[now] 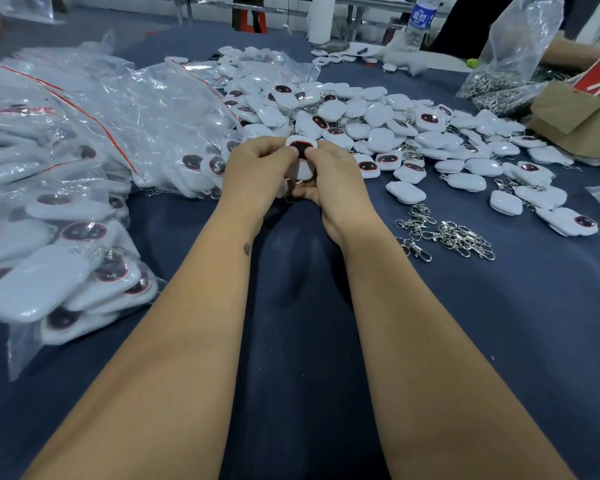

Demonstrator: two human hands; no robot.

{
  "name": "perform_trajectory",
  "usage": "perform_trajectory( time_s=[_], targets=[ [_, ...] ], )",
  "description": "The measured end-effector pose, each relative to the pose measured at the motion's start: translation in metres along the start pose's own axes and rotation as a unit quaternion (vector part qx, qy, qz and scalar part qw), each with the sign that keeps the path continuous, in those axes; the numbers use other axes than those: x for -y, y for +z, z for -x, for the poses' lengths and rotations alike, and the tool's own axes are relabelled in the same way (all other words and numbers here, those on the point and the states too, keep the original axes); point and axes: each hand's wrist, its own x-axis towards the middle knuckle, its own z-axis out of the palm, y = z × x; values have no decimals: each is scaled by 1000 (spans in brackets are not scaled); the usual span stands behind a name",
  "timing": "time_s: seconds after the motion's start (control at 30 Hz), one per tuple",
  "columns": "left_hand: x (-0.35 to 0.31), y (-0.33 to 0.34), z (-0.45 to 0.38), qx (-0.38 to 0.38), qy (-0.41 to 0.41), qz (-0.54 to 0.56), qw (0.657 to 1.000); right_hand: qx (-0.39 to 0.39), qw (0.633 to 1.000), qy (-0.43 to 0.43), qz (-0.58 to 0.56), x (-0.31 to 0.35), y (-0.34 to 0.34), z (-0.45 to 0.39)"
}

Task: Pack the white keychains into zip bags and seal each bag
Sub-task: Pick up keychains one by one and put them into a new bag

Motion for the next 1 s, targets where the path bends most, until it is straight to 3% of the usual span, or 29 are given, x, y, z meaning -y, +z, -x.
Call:
perform_trajectory(
  time_s=[0.27, 0.57, 1.0],
  targets=[
    [1, 1, -2, -3, -14, 7, 1000, -7, 996, -8, 84, -1, 2, 1],
    [2, 0, -2, 1, -1, -11, 1000, -8, 1000, 17, 1, 5, 2, 3],
    [1, 2, -5, -29, 9, -43, 999, -23, 999, 12, 39, 2, 3, 1]
  ],
)
